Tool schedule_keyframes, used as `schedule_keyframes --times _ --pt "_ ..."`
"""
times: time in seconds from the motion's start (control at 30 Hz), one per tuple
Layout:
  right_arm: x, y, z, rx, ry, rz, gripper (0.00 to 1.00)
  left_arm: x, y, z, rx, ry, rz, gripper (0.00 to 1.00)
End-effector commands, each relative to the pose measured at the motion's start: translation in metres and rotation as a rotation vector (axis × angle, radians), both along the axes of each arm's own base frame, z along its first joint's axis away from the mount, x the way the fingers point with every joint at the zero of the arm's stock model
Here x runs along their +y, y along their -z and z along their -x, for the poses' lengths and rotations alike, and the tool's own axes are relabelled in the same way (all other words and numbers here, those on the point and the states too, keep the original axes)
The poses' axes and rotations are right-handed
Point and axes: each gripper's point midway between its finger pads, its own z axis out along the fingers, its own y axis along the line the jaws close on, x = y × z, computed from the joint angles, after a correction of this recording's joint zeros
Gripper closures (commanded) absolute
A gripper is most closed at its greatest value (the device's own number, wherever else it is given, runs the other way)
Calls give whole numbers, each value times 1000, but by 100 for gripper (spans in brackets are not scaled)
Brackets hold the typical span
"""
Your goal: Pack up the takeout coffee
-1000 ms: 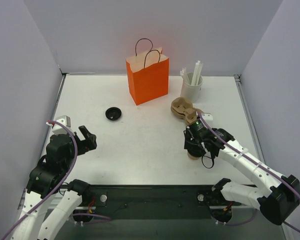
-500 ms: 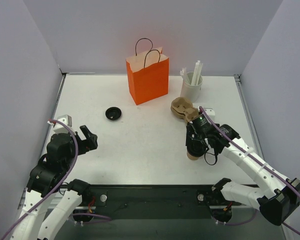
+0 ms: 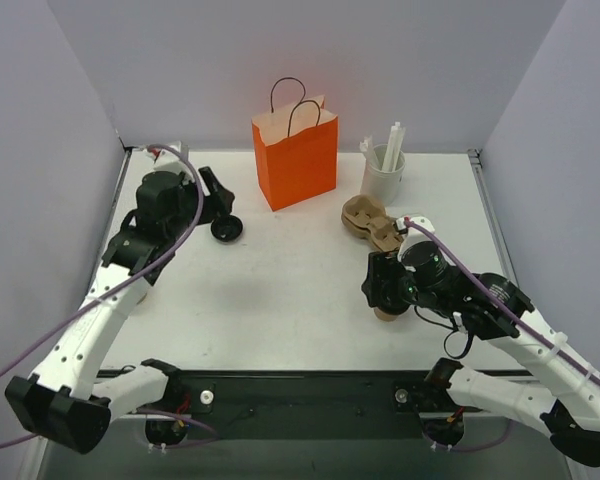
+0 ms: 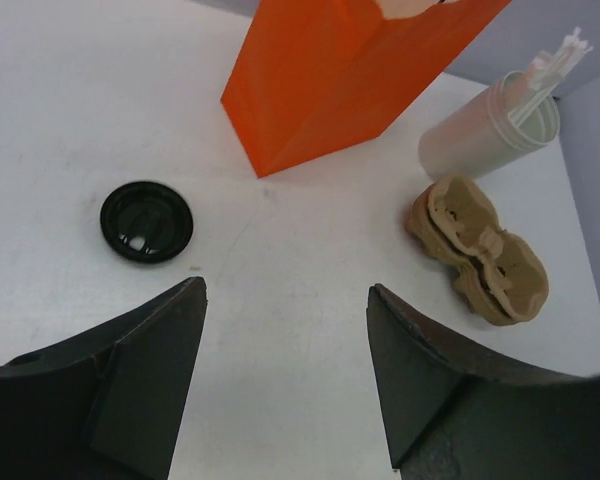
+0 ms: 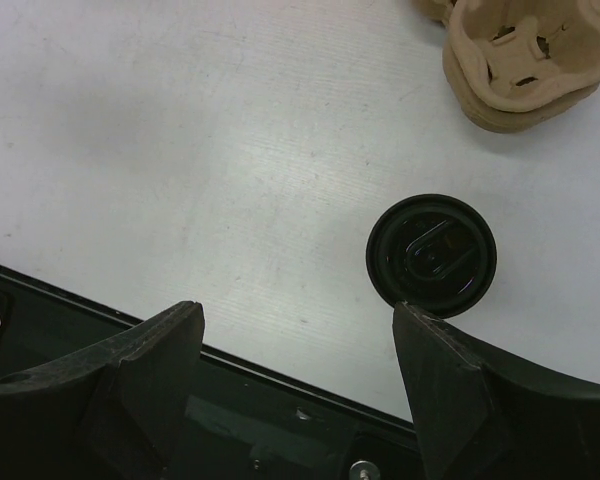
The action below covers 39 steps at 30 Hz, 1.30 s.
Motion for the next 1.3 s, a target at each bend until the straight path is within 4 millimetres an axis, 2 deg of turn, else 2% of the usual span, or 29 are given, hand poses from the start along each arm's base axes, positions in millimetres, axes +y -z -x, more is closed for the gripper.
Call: schedule_keyframes --times 0.0,0.1,0.13,0.2,0.23,0.3,0.33,0.5,0.53,0.6,0.63,0.7,0.73,0.8,0.83,0.87,0.9,0.97,1.0,1.03,1.1,1.13,1.2,1.27 --pt "-5 -4 9 -13 -15 -16 23 -25 -76 -46 -392 96 7 26" --pt "-3 -10 8 -41 -20 -50 23 -34 -76 -70 -466 111 -41 27" --pt "-2 -11 8 -47 -23 -56 23 -39 -65 -80 -455 124 -59 27" --pt "-1 -15 5 -67 -27 -61 23 -48 -62 -89 -494 161 -83 29" --pt "-1 -17 4 -74 -23 -62 23 -54 -51 -96 -484 173 -94 29" --pt "-1 -20 1 -90 -23 -63 23 -62 -50 -103 -516 199 -104 31" --pt "-1 -22 1 -96 -22 -66 23 -67 -39 -111 -499 201 -114 32" --pt "2 -28 -5 -130 -25 -68 23 -83 -11 -140 -456 213 -130 37" --pt "1 -30 -5 -136 -24 -69 23 -86 5 -147 -432 215 -133 38" --pt "-1 -34 -7 -151 -14 -68 23 -97 8 -152 -459 252 -115 38" --pt "-3 -35 -7 -157 -14 -67 23 -102 22 -158 -439 261 -119 38" --pt "-4 -39 -8 -171 -11 -70 23 -109 25 -166 -440 262 -133 38" --pt "-4 -41 -8 -178 -13 -70 23 -111 39 -174 -414 258 -147 38" --pt "-4 -44 -9 -186 -11 -74 23 -113 42 -185 -413 243 -157 41" --pt "-4 -46 -9 -190 -11 -73 23 -115 55 -190 -394 245 -163 42" --pt "-4 -47 -10 -192 -12 -74 23 -116 59 -193 -388 247 -164 45" --pt "-4 -47 -9 -192 -16 -70 23 -114 59 -198 -388 220 -171 54" --pt "-3 -50 -10 -198 -17 -74 23 -115 66 -201 -382 216 -174 64" --pt "-4 -49 -10 -197 -16 -73 23 -116 67 -201 -382 219 -173 69" --pt "-4 -49 -10 -198 -15 -74 23 -116 66 -199 -386 218 -176 79" --pt "-4 -50 -10 -204 -15 -76 23 -116 63 -194 -393 221 -190 87" --pt "-3 -50 -10 -203 -18 -77 23 -117 63 -192 -392 224 -195 95" --pt "-3 -50 -11 -207 -16 -78 23 -116 57 -187 -393 227 -194 100" --pt "-4 -51 -12 -213 -10 -73 23 -118 56 -180 -383 247 -186 100"
